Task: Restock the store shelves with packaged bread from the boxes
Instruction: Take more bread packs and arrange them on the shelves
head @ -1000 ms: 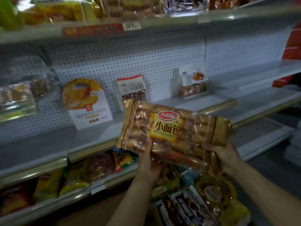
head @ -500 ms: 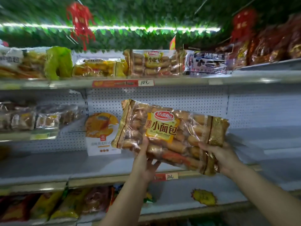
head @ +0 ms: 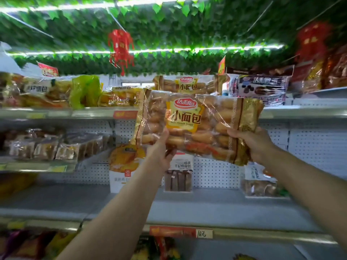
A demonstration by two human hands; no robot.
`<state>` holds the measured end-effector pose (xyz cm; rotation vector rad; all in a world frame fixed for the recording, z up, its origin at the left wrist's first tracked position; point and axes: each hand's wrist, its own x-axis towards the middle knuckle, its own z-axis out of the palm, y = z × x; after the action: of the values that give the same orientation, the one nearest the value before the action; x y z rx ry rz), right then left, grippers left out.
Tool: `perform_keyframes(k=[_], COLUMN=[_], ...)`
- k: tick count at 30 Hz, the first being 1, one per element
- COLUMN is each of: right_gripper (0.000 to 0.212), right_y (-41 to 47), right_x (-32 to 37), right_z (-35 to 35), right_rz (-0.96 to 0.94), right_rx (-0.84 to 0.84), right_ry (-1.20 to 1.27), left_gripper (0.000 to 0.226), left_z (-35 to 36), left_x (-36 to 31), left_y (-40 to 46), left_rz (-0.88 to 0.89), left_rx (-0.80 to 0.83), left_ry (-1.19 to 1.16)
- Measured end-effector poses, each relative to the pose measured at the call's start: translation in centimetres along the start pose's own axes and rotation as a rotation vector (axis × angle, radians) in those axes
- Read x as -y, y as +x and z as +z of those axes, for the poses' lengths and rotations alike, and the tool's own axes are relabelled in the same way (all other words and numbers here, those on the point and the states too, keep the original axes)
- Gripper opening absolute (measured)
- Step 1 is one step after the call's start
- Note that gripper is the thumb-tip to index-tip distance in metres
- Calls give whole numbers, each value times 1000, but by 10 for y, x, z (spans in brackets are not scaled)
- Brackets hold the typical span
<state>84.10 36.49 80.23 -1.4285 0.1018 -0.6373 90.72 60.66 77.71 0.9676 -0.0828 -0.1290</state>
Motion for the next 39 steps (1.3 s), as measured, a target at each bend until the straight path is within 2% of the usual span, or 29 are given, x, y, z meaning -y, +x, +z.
perform_keyframes(k=[3, 5, 7, 9, 12, 20, 22, 24, 26, 29, 32, 35, 39], right_gripper=[103, 91, 78, 87, 97, 59, 46, 51, 53, 45, 34, 28, 34], right_y=[31, 50, 69, 91, 120, 193, 212, 229, 247, 271, 284, 292, 301], right_x=[13, 24, 36, 46, 59, 82, 85, 87, 88, 83, 70, 58, 59], right_z=[10, 17, 22, 26, 29, 33, 33, 34, 33, 32, 36, 40, 41], right_rz=[-49, -80, -90, -112, -156, -198, -213, -225, -225, -221, -193, -159, -127], right_rx=[0, -11, -21, -24, -37, -11, 1, 12, 25, 68, 90, 96, 97], right_ry=[24, 22, 23, 25, -5, -34, -41, -64, -78, -67, -71, -85, -117], left_gripper=[28, 23, 32, 34, 28, 9, 14, 31, 29, 28, 44, 40, 39], left_z=[9, 17, 25, 33, 47, 96, 106, 113, 115, 115, 120, 119, 118], left_x=[-21, -34, -47, -58, -72, -96, -95, -92, -90, -86, -86, -89, -102], left_y=[23, 37, 53, 67, 88, 135, 147, 157, 171, 203, 196, 195, 193], left_rz=[34, 67, 76, 97, 141, 197, 223, 276, 271, 294, 436, 461, 299], left_rx=[19, 56, 70, 85, 18, -7, -19, -9, -27, -45, -110, -102, 7], left_ry=[1, 5, -21, -30, 63, 134, 193, 273, 314, 510, 757, 827, 700])
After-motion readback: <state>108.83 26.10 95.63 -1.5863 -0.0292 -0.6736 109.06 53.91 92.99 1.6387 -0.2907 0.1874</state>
